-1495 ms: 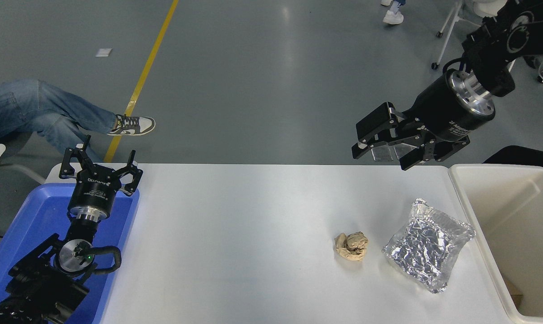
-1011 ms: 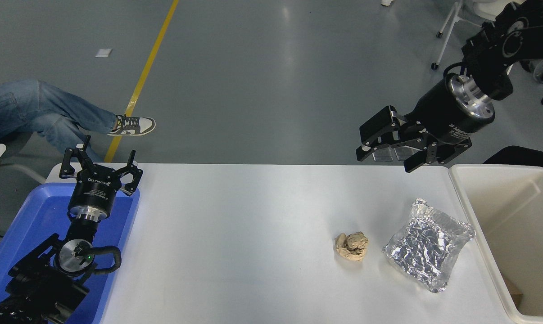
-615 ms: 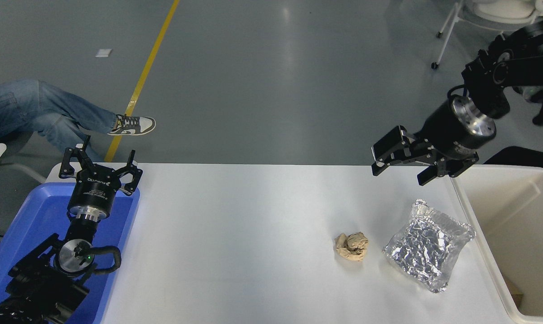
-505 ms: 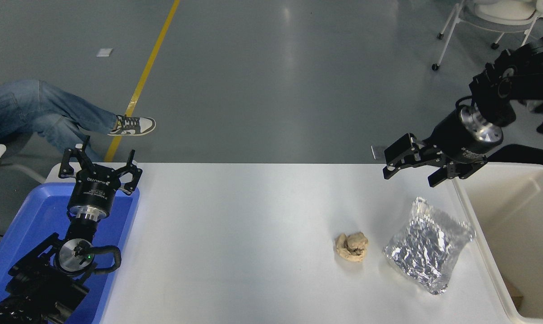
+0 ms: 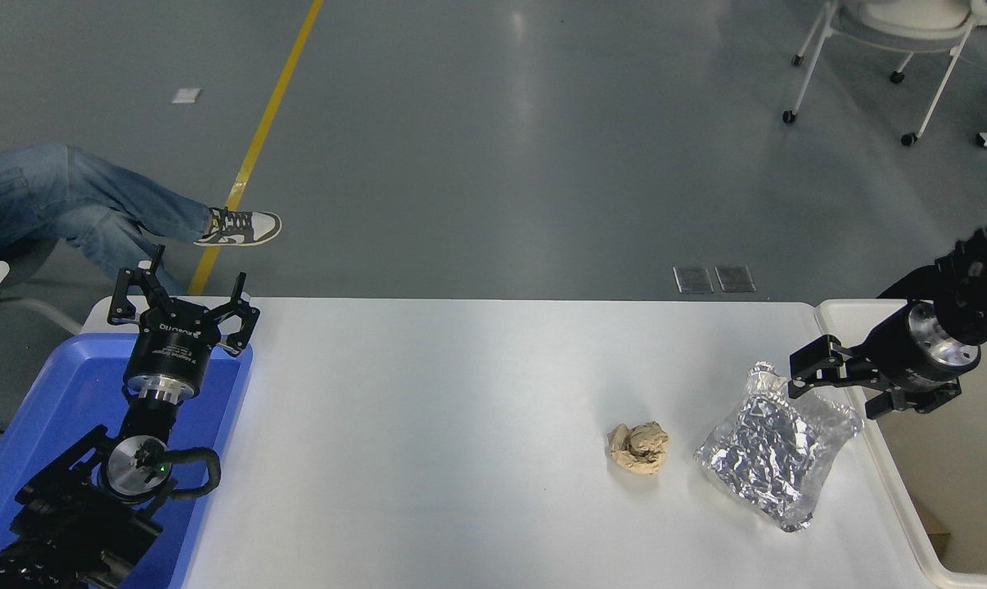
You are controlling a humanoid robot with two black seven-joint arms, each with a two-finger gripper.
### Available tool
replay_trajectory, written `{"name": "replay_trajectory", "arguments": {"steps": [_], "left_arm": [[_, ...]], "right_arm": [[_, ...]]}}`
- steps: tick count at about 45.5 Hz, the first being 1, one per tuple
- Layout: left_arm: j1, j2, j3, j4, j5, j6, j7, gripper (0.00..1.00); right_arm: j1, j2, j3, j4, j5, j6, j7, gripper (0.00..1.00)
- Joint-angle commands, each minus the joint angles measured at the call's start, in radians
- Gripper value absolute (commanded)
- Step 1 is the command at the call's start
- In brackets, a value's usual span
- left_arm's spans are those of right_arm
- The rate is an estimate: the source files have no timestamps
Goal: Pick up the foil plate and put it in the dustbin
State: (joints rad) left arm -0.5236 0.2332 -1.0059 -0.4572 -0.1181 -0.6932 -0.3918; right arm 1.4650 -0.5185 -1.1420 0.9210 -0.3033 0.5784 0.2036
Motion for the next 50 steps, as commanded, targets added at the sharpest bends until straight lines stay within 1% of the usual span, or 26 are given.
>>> {"name": "replay_trajectory", "arguments": {"steps": [1, 6, 10, 14, 16, 17, 19, 21, 22, 23, 28, 29, 32, 33, 50], "left_arm": [[-0.001, 0.0, 0.001, 0.0, 0.0, 0.0, -0.001, 1.0], [0.001, 0.0, 0.0, 0.0, 0.002, 0.0, -0.001, 1.0], [0.001, 0.0, 0.0, 0.0, 0.0, 0.0, 0.001, 1.0], [-0.001, 0.0, 0.0, 0.0, 0.0, 0.0, -0.001, 1.0], [-0.001, 0.0, 0.001, 0.0, 0.0, 0.0, -0.001, 1.0], [0.001, 0.0, 0.0, 0.0, 0.0, 0.0, -0.001, 1.0], [-0.001, 0.0, 0.0, 0.0, 0.0, 0.0, 0.001, 1.0], [-0.001, 0.0, 0.0, 0.0, 0.0, 0.0, 0.001, 1.0], [-0.001, 0.0, 0.0, 0.0, 0.0, 0.0, 0.001, 1.0], [0.001, 0.0, 0.0, 0.0, 0.0, 0.0, -0.001, 1.0], [-0.001, 0.0, 0.0, 0.0, 0.0, 0.0, -0.001, 1.0], [0.001, 0.0, 0.001, 0.0, 0.0, 0.0, -0.001, 1.0], [0.001, 0.0, 0.0, 0.0, 0.0, 0.0, -0.001, 1.0], [0.001, 0.0, 0.001, 0.0, 0.0, 0.0, 0.001, 1.0], [0.001, 0.0, 0.001, -0.001, 0.0, 0.0, 0.001, 1.0]], "right_arm": [[-0.147, -0.003, 0.091, -0.065, 0.007, -0.038, -0.033, 1.0], [-0.201, 0.005, 0.14, -0.097, 0.01, -0.051, -0.049, 1.0], [-0.247, 0.021, 0.159, -0.131, 0.01, -0.06, -0.05, 1.0], [-0.288, 0.029, 0.188, -0.159, 0.013, -0.095, -0.052, 0.97], [-0.322, 0.046, 0.205, -0.171, 0.015, -0.124, -0.059, 0.9], [-0.331, 0.051, 0.209, -0.177, 0.016, -0.132, -0.064, 0.85], [-0.348, 0.054, 0.215, -0.185, 0.016, -0.146, -0.069, 0.73], [-0.36, 0.057, 0.222, -0.192, 0.015, -0.155, -0.069, 0.59], [-0.367, 0.06, 0.223, -0.198, 0.015, -0.157, -0.07, 0.55], [-0.371, 0.064, 0.223, -0.206, 0.015, -0.158, -0.07, 0.52], [-0.393, 0.083, 0.231, -0.231, 0.016, -0.158, -0.084, 0.44], [-0.397, 0.083, 0.235, -0.232, 0.016, -0.158, -0.086, 0.38], [-0.405, 0.084, 0.245, -0.238, 0.016, -0.16, -0.086, 0.07], [-0.405, 0.084, 0.246, -0.241, 0.016, -0.161, -0.087, 0.0], [-0.376, 0.072, 0.235, -0.246, 0.016, -0.154, -0.087, 0.0]]}}
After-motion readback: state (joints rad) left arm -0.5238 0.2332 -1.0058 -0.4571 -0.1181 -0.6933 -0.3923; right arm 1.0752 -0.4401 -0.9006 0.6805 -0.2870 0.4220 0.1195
